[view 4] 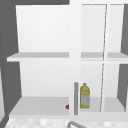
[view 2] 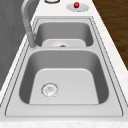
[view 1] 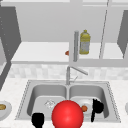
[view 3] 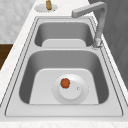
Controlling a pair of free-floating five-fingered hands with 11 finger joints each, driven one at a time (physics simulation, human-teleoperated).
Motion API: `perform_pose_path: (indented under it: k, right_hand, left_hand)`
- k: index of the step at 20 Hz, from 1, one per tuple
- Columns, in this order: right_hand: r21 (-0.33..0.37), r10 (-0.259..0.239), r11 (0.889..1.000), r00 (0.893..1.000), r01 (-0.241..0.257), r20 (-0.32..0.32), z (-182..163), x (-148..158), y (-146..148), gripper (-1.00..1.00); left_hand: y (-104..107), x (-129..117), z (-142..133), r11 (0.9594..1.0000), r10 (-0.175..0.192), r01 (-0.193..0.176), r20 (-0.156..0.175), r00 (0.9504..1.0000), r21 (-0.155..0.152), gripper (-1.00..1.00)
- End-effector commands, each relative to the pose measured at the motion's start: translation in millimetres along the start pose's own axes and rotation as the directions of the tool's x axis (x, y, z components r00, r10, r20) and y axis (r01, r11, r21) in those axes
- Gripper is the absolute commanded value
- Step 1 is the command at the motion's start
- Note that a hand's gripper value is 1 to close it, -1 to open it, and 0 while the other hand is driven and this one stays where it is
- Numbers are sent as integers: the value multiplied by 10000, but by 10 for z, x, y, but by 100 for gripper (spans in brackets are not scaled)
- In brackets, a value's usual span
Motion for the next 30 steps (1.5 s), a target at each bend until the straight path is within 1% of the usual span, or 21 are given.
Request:
perform_pose_path:
  k: [1, 4, 5, 6, 7, 8, 10, 16, 23, 27, 30]
  right_hand:
    - [2, 104, 9999, 9999, -104, 81, 3, 19, 31, -100]
    - [-21, 50, 10000, 10000, -50, -9, -7, 16, 38, -100]
    - [-56, 161, 9999, 9999, -162, -32, -9, 39, 81, -100]
    - [-50, 0, 10000, 9999, -1, -105, -11, 23, 65, -100]
    - [-309, -296, 9991, 9994, 290, -198, -7, 19, 33, -100]
    - [-606, -820, 9949, 9962, 802, -288, 0, 65, 52, -100]
    - [-850, -1259, 9888, 9914, 1225, -350, 22, 80, -1, -100]
    - [-1329, -1673, 9785, 9837, 1574, -664, 86, 154, -43, -100]
    - [-2102, -2271, 9565, 9686, 2024, -1010, 177, 250, -137, -100]
    - [-2470, -2718, 9395, 9553, 2373, -1163, 231, 305, -182, -100]
    - [-2717, -3061, 9257, 9432, 2631, -1293, 272, 349, -219, -100]
  left_hand:
    - [0, 0, 0, 10000, 0, 0, 0, 10000, 0, 0]
    - [0, 0, 0, 10000, -1, 1, -1, 10000, 1, 0]
    - [0, 0, 0, 10000, -1, 1, -1, 10000, 1, 0]
    - [0, 0, 0, 10000, -1, 1, -1, 10000, 1, 0]
    - [0, 0, 0, 10000, -1, 1, -1, 10000, 1, 0]
    - [0, 0, 0, 10000, -1, 1, -1, 10000, 1, 0]
    - [0, 0, 0, 10000, -2, 2, -1, 10000, 2, 0]
    - [0, 0, 0, 10000, -2, 2, -2, 10000, 2, 0]
    - [0, 0, 0, 10000, -3, 3, -2, 10000, 2, 0]
    - [0, 0, 0, 10000, -3, 3, -2, 10000, 2, 0]
    - [0, 0, 0, 10000, -3, 3, -2, 10000, 2, 0]
